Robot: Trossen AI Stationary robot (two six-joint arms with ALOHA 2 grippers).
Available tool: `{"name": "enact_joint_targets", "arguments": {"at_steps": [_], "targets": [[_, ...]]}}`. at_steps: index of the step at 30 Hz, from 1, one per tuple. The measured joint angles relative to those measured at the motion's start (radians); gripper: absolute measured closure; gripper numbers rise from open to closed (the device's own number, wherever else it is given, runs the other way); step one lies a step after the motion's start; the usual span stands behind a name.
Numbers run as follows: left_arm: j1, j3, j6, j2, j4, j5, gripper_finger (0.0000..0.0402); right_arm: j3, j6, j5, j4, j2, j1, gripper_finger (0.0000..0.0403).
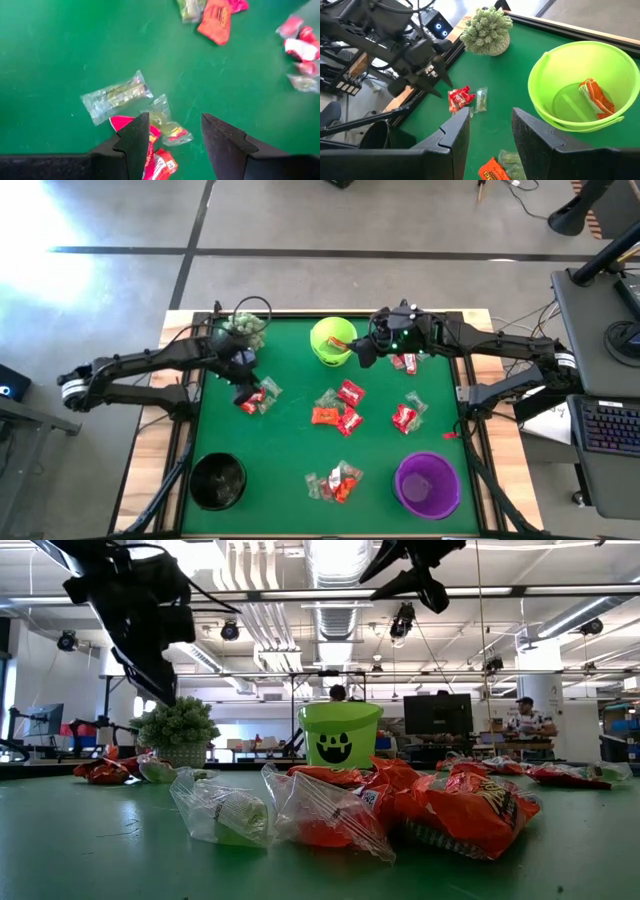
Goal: Organize candy in baskets
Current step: Put the red candy into the black bucket
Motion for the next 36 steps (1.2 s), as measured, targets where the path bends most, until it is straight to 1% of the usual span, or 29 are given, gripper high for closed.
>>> {"name": "enact_joint_targets", "arguments": {"at_steps": [4, 9, 16, 26, 28, 31, 36], "targets": [[-0.024, 0.001, -0.023, 0.063, -0.009, -0.101, 0.0239, 0.000, 0.000, 0.000, -0.001, 0.000, 0.010, 0.0266], [-0.046, 0.005, -0.023, 0.103, -0.007, -0.119, 0.0239, 0.000, 0.000, 0.000, -0.012, 0.000, 0.012, 0.0266], [-0.061, 0.005, -0.023, 0.153, -0.012, -0.139, 0.0239, 0.000, 0.001, 0.000, -0.077, 0.000, 0.012, 0.0266], [-0.078, 0.005, -0.030, 0.275, -0.018, -0.190, 0.0239, 0.000, 0.003, 0.000, -0.082, 0.000, 0.016, 0.0266], [-0.078, 0.005, -0.037, 0.296, -0.018, -0.213, 0.0239, 0.000, 0.003, -0.001, -0.082, 0.000, 0.017, 0.0266], [-0.078, 0.007, -0.055, 0.320, -0.022, -0.287, 0.0239, 0.000, 0.003, 0.000, -0.082, 0.000, 0.022, 0.0266], [-0.080, 0.007, -0.053, 0.358, -0.022, -0.298, 0.0240, 0.000, 0.003, 0.000, -0.082, 0.000, 0.022, 0.0266]]}}
